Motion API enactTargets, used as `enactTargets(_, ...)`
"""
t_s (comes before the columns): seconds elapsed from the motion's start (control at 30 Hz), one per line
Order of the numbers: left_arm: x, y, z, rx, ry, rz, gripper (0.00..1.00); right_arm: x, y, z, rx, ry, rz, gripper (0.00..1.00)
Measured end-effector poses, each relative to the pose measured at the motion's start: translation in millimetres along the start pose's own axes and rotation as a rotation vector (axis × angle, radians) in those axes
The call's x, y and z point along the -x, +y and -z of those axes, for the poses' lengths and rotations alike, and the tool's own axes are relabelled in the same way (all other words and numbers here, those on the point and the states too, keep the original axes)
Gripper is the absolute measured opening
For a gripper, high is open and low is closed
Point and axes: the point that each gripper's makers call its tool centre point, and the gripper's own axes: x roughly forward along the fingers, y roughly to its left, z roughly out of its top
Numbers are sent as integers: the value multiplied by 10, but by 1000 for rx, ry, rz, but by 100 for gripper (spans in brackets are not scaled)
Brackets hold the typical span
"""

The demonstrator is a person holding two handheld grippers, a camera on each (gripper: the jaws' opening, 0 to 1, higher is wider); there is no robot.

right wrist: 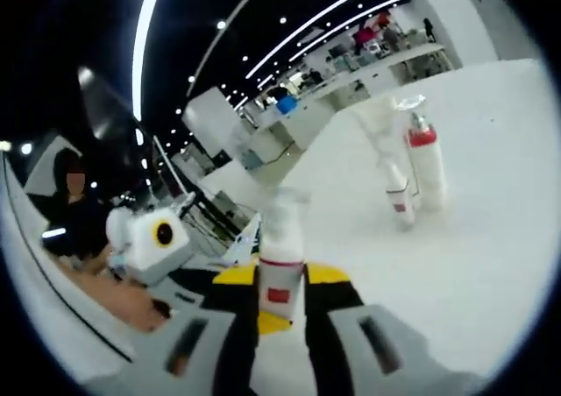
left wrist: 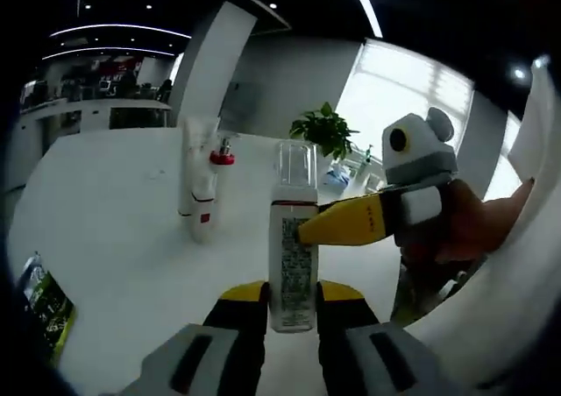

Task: Arrange the skincare products in the storage area until every visible bottle or jar stands upright without overlapping.

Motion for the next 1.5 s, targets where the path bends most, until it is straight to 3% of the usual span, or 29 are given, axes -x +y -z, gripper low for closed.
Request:
enactTargets(0.33, 142, 60, 44, 54, -23, -67, 23, -34, 33, -29, 39, 15, -42, 17)
enactTargets(0.83, 392, 173, 154, 133, -53, -174, 23, -48, -116, -94, 65, 20, -71, 17)
enactTargets(1.13, 425, 174, 168, 165, -61, -208, 23, 1, -319, -126, 85, 9, -42, 17)
enactTargets(1.5, 417, 251, 125, 192, -66, -228, 24, 37, -644, -195, 170, -2, 50, 17)
